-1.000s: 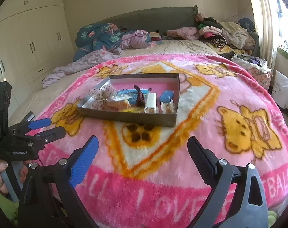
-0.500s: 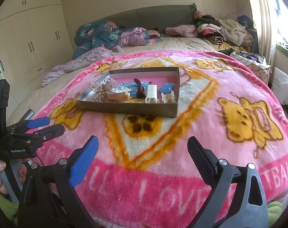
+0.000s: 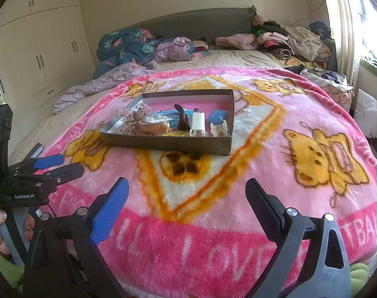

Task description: Organize jewelry

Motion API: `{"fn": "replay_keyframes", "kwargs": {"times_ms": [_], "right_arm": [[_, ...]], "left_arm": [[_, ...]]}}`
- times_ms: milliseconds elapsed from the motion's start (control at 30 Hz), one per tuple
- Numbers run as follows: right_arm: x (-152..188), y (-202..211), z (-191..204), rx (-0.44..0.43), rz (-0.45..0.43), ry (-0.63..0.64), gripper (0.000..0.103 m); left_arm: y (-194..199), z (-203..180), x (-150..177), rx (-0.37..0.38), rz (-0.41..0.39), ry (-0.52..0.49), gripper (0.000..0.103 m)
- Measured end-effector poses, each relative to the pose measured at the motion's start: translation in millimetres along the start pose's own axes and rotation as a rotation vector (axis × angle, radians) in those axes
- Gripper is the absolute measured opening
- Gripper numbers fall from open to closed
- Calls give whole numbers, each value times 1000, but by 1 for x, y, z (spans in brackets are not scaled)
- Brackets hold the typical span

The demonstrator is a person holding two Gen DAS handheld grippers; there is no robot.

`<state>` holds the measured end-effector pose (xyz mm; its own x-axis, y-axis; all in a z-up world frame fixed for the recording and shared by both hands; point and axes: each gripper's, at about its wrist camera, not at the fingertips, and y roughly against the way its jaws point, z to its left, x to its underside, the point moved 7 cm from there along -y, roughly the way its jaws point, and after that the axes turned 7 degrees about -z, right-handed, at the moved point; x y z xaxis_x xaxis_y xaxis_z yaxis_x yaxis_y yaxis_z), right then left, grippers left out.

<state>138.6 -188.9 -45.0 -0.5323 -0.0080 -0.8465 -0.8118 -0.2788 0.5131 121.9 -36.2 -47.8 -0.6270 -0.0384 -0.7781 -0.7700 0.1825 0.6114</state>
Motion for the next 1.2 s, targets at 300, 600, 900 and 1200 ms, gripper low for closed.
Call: {"fn": "replay_keyframes", "kwargs": {"times_ms": [300, 600, 900, 1200], "right_arm": [[-1, 0, 1, -1, 2, 0, 94], [0, -1, 2, -3, 5, 3, 94], [1, -1, 3, -3, 8, 1, 94], [1, -1, 3, -3, 7, 2, 94]], "left_arm": [[-2, -1, 0, -4, 2, -2, 94], [-3, 0, 0, -9, 2, 1, 94], [-3, 1, 0, -12, 2, -2, 94], [-3, 1, 1, -14, 3, -1, 94]]}}
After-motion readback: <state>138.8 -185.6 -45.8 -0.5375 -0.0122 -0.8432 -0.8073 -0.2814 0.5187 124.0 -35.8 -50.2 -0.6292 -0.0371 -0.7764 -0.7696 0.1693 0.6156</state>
